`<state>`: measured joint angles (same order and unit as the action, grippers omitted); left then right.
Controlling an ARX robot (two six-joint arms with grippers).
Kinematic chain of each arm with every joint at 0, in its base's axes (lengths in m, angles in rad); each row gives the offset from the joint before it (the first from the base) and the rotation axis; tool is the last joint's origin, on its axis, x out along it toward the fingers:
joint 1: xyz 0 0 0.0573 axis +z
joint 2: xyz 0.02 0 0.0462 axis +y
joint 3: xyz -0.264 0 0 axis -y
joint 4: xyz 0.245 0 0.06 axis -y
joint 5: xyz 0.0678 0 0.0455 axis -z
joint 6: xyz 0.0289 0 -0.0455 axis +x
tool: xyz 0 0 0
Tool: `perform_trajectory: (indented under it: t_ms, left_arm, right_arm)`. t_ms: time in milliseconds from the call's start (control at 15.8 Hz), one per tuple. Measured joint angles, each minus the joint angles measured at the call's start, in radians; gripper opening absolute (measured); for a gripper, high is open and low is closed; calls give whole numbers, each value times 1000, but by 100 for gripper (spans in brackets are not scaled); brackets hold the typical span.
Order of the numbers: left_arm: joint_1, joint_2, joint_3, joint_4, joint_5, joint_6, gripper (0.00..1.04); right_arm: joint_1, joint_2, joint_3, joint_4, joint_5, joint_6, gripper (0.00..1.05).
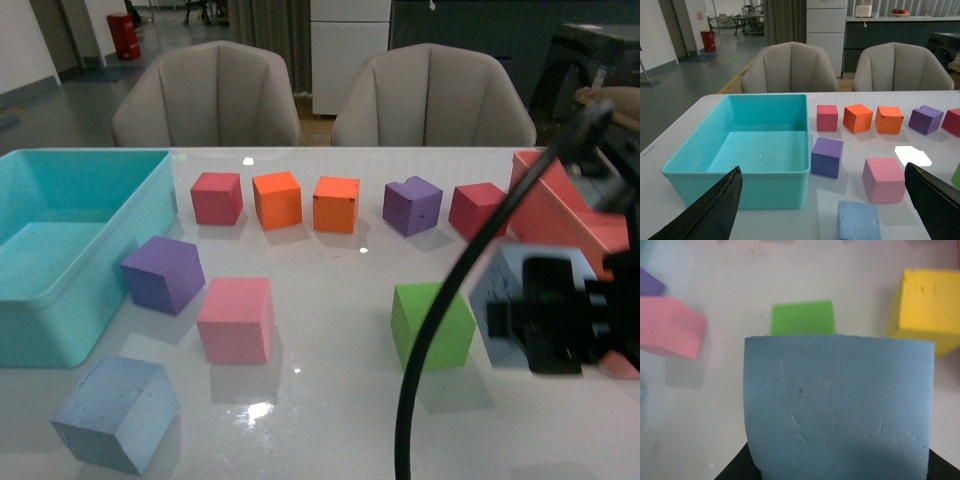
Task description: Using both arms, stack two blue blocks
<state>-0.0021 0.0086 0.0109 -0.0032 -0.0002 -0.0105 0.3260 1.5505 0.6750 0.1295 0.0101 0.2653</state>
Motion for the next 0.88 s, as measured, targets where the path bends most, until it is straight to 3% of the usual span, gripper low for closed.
perform_trajectory:
  t_ms: [442, 884]
  left_arm:
    - [0, 0, 0, 0, 0, 0, 98]
    - [0, 0, 0, 0, 0, 0, 98]
  right_arm:
    - [82, 353, 481, -84, 40, -1, 44]
    - [134, 711, 937, -283, 42, 5, 44]
